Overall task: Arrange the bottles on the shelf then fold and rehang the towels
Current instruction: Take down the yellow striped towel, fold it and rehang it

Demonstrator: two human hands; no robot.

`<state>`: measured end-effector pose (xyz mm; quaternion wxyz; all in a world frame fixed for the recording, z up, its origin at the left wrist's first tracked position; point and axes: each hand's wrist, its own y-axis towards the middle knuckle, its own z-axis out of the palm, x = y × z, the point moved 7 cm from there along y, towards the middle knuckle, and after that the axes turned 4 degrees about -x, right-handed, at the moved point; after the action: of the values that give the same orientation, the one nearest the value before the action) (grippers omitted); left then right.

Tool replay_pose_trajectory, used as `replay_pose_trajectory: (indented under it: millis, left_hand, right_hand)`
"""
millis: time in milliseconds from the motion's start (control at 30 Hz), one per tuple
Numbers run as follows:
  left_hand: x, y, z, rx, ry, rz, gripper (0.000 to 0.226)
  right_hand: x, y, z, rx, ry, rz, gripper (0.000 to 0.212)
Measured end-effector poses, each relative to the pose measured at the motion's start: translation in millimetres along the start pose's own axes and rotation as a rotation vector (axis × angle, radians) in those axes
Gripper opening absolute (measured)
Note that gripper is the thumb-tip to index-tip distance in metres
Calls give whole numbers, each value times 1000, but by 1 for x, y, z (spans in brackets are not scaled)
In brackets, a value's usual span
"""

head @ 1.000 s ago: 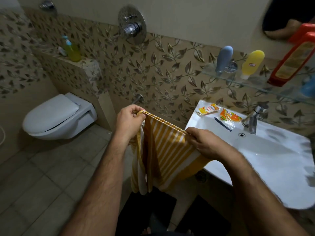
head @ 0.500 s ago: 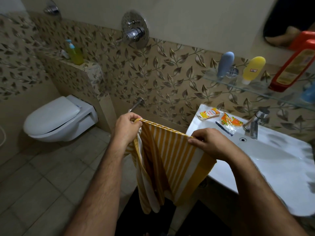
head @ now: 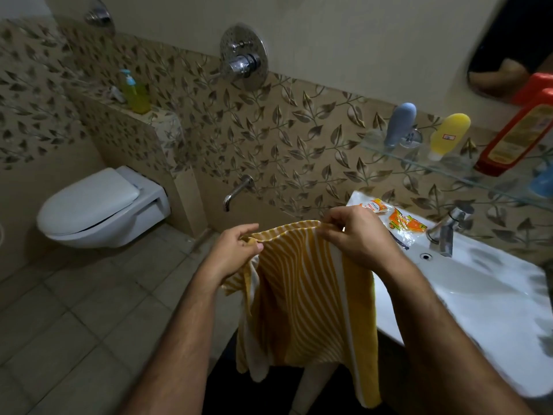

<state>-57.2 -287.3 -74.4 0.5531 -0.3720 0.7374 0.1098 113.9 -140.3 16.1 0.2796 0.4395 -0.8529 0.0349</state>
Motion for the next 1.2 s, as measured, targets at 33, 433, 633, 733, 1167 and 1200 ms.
replay_pose_trajectory:
  millis: [33,433,633,733,1167,1200]
  left_hand:
    - [-5,-4,6,48,-77,20,51]
    - [-57,-11,49,31,72,317,18]
    - [-60,-8,35,-208,128,272,16]
    - [-59,-7,35,-210,168,253,19]
    - [-79,-14,22,-205,138,281,21]
    - [-79,-13,22,-201,135,280,21]
  right_hand:
    - [3,2,0,9,-47,-26,11]
    - [33,4,9,161,-202,-224,12]
    - [7,-2,7,185,-202,9,11]
    - [-3,-4,1,130,-142,86,11]
    - [-45,-25,31,21,725,493,53]
    - [-46,-26,39,89,822,537,53]
